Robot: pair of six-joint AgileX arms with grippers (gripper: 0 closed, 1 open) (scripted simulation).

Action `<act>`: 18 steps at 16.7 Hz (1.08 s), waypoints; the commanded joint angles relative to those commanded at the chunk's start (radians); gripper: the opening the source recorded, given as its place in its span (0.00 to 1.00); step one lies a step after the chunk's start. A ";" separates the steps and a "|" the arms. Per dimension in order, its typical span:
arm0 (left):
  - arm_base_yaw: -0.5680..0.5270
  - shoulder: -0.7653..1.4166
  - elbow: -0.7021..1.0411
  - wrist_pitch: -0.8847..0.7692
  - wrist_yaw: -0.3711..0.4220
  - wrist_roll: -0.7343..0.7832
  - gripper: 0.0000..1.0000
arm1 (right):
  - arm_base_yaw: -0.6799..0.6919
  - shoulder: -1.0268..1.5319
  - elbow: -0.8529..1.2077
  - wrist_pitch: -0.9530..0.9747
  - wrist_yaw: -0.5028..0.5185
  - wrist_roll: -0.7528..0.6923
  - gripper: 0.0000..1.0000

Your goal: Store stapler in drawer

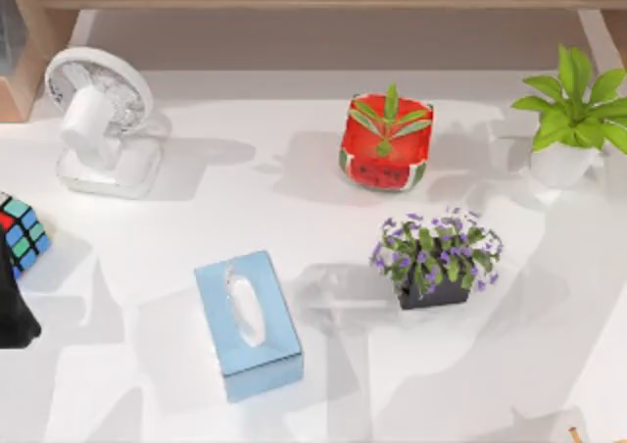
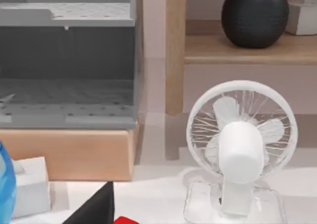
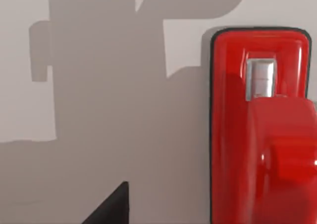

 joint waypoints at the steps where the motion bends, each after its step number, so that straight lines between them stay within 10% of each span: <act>1: 0.000 0.000 0.000 0.000 0.000 0.000 1.00 | 0.000 0.000 0.000 0.000 0.000 0.000 1.00; 10: 0.000 0.000 0.000 0.000 0.000 0.000 1.00 | 0.019 -0.071 -0.049 0.094 -0.033 -0.043 1.00; 18: 0.000 0.000 0.000 0.000 0.000 0.000 1.00 | -0.124 -0.355 -0.366 0.728 -0.164 -0.313 1.00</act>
